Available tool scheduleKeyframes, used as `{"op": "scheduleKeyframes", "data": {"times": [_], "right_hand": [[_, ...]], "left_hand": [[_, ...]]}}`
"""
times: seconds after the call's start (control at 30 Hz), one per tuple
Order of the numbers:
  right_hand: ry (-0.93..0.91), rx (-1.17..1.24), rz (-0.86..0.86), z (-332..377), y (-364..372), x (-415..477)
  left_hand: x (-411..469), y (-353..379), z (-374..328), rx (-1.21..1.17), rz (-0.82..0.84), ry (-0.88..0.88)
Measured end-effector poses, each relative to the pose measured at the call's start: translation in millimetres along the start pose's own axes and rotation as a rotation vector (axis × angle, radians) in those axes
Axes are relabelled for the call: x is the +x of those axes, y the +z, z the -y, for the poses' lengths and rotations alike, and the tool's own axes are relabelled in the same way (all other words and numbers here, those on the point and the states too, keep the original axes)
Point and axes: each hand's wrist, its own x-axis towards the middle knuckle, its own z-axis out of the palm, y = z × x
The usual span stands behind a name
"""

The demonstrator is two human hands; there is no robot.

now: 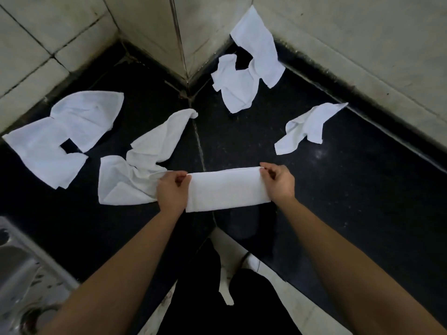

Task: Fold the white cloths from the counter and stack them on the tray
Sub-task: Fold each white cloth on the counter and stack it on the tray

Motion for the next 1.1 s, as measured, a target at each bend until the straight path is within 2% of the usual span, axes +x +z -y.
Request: {"op": "scheduleKeyframes", "data": {"times": [0.23,0.3,0.4,0.47,0.53,0.6,0.67,0.97,1.1], "right_hand": [[-0.010,-0.055,-0.051,0.7,7.7,2.0],[-0.052,-0.109,-0.079,4.4,10.1,-3.9],[-0.456,-0.418,-0.287,2.5,19.5,-21.7],[-0.651,-0.557,-0.183,4.2,31.8,-32.3],[-0.704,-0.640,-0.009,7.1,49.2,-42.0],[-0.712,-0.725,0.092,7.3,66.1,-47.0],[-0.676,-0.770,0.142,7.0,79.4,-46.0],[-0.661,-0.783,0.180,1.4,79.5,-38.9],[-0.584,-0.818,0.110,-14.5,50.0,-25.9]], "left_hand": [[-6.9,1.0,5.9,0.004,0.000,0.064],[-14.1,-0.9,4.0,0.058,-0.022,0.137],[-31.9,-0.3,3.5,0.370,-0.121,0.438],[-39.6,3.6,4.9,0.531,-0.059,0.661],[-39.5,8.9,10.9,0.663,0.072,0.799],[-36.5,11.9,19.5,0.770,0.171,0.782],[-32.9,14.5,27.4,0.813,0.214,0.682],[-31.2,18.4,32.5,0.836,0.198,0.659],[-30.9,18.5,32.6,0.854,0.188,0.647]]}}
